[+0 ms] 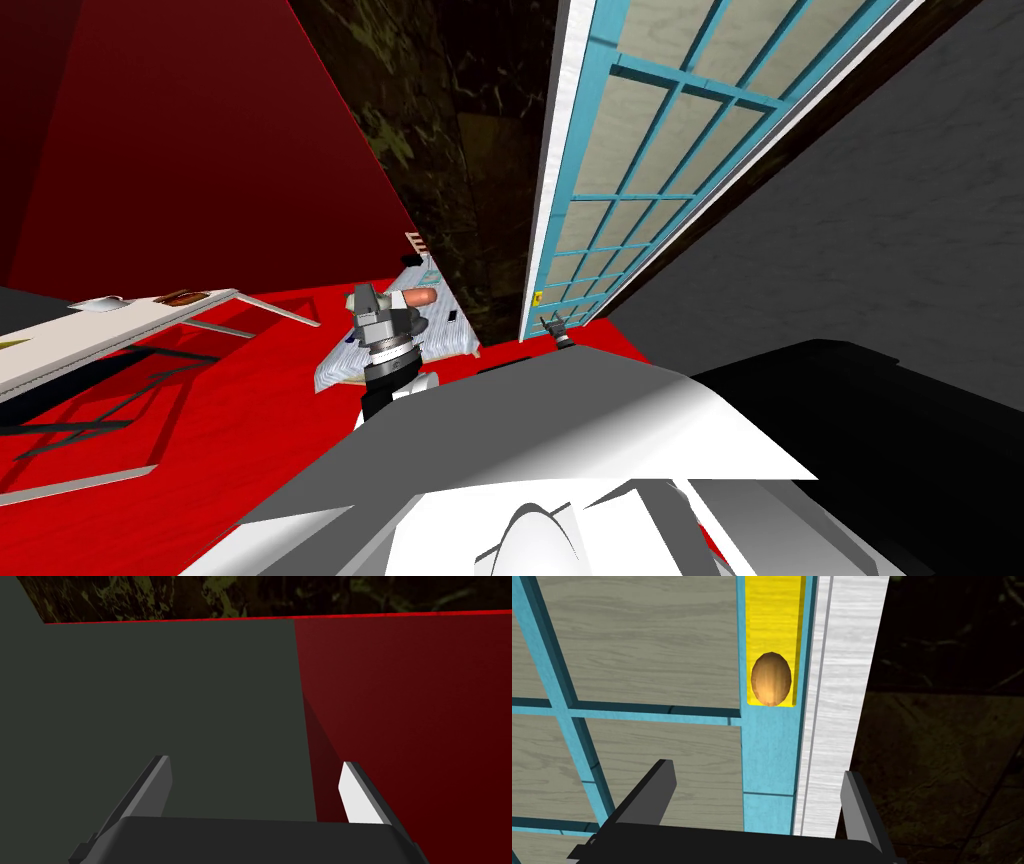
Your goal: Pull the door open
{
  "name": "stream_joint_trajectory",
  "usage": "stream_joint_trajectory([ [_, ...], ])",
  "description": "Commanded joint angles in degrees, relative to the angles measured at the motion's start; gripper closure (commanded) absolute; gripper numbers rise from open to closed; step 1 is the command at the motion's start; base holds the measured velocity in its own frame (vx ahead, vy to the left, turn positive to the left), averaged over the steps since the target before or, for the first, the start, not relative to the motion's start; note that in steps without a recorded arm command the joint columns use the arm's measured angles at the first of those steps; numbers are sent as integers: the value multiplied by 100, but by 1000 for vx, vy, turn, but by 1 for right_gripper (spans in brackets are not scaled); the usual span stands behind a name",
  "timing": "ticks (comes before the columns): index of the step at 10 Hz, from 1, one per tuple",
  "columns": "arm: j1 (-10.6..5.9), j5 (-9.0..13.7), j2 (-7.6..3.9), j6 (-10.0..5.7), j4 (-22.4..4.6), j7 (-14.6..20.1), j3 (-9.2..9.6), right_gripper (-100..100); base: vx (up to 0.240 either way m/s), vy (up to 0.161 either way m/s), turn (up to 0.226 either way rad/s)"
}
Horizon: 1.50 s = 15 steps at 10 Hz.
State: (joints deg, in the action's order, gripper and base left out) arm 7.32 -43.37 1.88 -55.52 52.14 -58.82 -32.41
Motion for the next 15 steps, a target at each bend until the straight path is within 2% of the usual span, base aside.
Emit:
stream_joint_trajectory([
  [1,-57,73,-93,42,-45,-73,-111,-100,-57,-3,229],
  [4,-243,316,-275,182,-194,-313,-476,-100,-82,-35,351],
  [6,-322,419,-312,241,-257,-414,-631,-100,-11,-45,199],
  [7,-405,526,-330,303,-323,-521,-793,-100,35,-50,267],
  [8,-447,580,-331,334,-357,-574,-875,-100,51,-46,313],
  [9,-530,688,-316,396,-423,-681,-1037,-100,59,-50,462],
  [12,-682,886,-230,510,-545,-877,-1335,-100,55,-70,251],
  [15,-836,1085,-47,625,-668,-1074,-1636,-100,29,-62,210],
])
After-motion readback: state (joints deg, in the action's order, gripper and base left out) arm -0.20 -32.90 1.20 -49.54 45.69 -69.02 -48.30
